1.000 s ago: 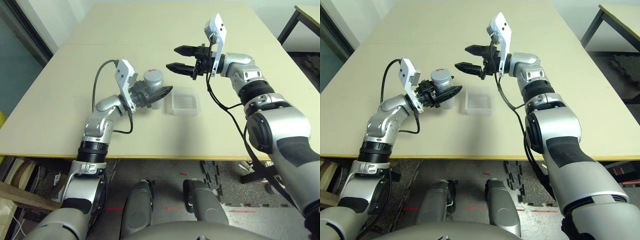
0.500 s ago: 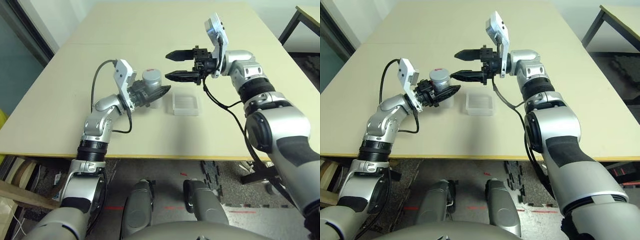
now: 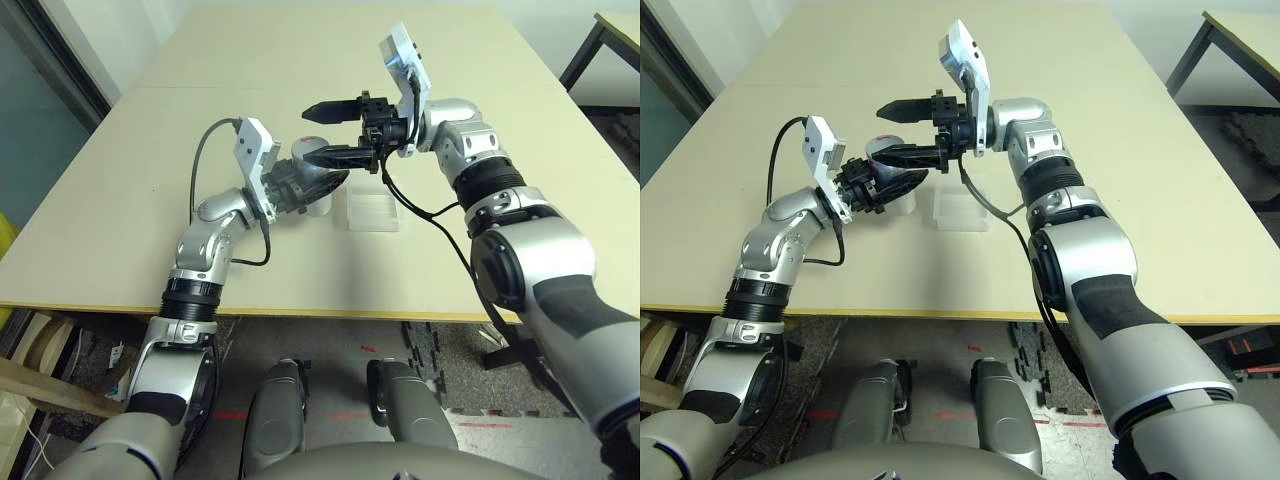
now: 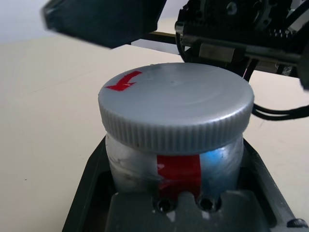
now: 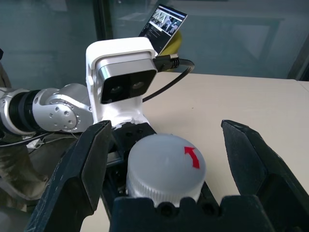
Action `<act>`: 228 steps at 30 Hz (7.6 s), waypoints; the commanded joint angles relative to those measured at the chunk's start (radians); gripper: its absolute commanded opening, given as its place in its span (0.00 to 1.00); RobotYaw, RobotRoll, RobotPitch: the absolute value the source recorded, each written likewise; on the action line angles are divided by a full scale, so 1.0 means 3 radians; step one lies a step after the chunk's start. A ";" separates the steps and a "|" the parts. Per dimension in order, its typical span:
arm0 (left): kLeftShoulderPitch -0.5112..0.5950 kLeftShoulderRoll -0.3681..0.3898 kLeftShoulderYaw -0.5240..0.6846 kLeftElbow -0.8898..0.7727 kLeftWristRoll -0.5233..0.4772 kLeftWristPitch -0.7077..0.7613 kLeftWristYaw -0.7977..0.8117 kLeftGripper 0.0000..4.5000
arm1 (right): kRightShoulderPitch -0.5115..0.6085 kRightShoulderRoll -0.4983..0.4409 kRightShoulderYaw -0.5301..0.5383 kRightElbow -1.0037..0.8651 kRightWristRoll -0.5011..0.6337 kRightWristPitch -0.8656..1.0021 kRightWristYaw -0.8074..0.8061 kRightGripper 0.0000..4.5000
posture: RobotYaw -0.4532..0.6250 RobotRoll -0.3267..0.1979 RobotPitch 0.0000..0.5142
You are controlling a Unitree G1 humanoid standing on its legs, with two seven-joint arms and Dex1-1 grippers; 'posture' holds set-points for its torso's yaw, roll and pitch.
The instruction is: Pour the medicine from the bottle into the box.
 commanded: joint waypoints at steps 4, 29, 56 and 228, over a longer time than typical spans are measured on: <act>-0.0036 -0.0012 -0.0039 -0.0074 0.0009 0.0021 -0.0001 0.59 | 0.0021 0.0047 0.0058 0.0038 -0.0065 -0.0103 -0.0124 1.00 | 0.37 0.62 0.24; -0.0032 -0.0012 -0.0048 -0.0117 -0.0021 0.0065 0.0007 0.59 | 0.0088 -0.0234 0.0114 0.0245 -0.0261 -0.0321 -0.0482 1.00 | 0.36 0.62 0.25; -0.0005 0.0002 -0.0021 -0.0125 -0.0008 0.0072 0.0010 0.59 | 0.0050 -0.0537 0.0091 0.0514 -0.0391 -0.0412 -0.0774 1.00 | 0.37 0.62 0.24; -0.1047 0.0206 -0.0247 0.1488 0.1158 -0.0658 0.0525 0.59 | 0.1983 -0.1639 -0.0017 -0.1778 0.0449 0.0591 -0.0441 1.00 | 0.33 0.62 0.19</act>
